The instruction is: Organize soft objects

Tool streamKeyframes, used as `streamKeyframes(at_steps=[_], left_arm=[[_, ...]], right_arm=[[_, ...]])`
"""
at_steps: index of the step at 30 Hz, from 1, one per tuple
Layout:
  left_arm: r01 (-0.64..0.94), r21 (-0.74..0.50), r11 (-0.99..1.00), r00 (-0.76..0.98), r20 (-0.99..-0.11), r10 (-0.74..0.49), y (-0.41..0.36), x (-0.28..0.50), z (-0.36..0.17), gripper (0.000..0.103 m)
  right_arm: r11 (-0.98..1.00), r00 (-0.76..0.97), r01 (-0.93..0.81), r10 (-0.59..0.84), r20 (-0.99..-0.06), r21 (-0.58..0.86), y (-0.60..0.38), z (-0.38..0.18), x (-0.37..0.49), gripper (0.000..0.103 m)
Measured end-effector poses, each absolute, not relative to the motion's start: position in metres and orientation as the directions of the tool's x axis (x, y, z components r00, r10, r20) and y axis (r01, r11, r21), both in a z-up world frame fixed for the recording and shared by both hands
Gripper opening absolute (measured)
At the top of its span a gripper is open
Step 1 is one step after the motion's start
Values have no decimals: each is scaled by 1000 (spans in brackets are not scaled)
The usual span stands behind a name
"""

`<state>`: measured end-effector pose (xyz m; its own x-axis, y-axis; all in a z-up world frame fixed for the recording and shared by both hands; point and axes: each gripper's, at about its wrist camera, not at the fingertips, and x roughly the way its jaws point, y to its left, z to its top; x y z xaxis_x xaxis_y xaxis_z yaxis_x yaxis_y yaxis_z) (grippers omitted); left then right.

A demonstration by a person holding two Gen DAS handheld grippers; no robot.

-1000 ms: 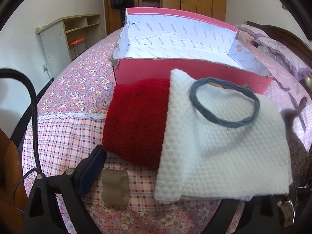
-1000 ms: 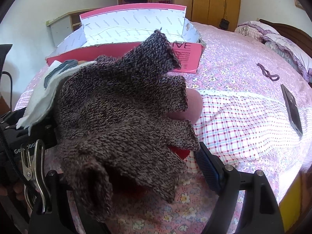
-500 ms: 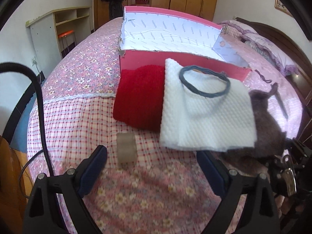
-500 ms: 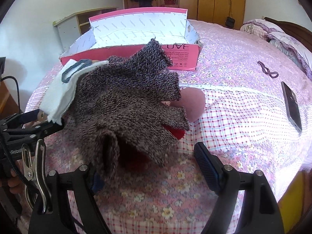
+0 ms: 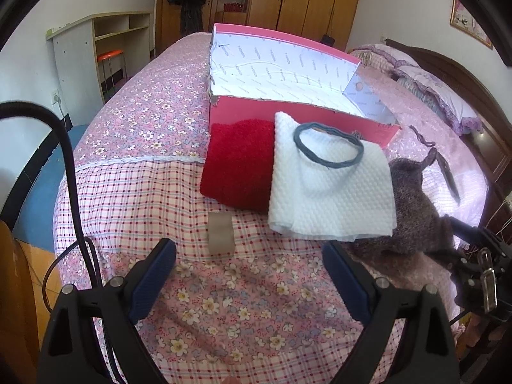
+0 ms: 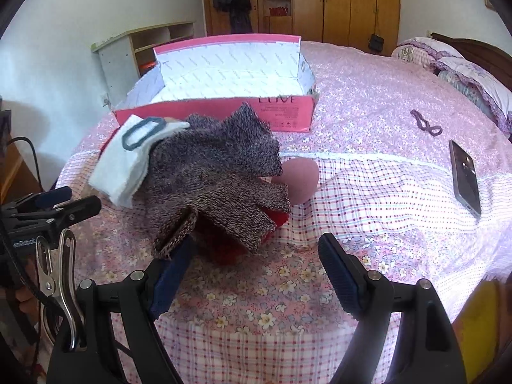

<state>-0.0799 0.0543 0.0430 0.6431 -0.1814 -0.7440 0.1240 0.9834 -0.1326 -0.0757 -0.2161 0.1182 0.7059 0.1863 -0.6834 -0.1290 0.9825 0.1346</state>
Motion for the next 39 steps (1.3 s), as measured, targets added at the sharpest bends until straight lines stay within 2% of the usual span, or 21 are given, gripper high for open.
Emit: streamKeyframes(at_steps=[15, 25, 37, 39], left_arm=[[125, -120, 985, 653, -737, -172, 64, -88, 51, 96], [117, -121, 986, 646, -745, -168, 71, -95, 51, 96], [100, -129, 987, 650, -742, -163, 82, -90, 51, 96], [101, -129, 986, 650, -742, -164, 84, -91, 49, 96]], right_arm=[[981, 755, -193, 159, -636, 17, -207, 164, -97, 82], [963, 712, -242, 259, -653, 118, -194, 166, -85, 78], [939, 694, -334, 300, -654, 76, -150, 185, -54, 57], [928, 680, -362, 328, -655, 90, -143, 185, -42, 49]])
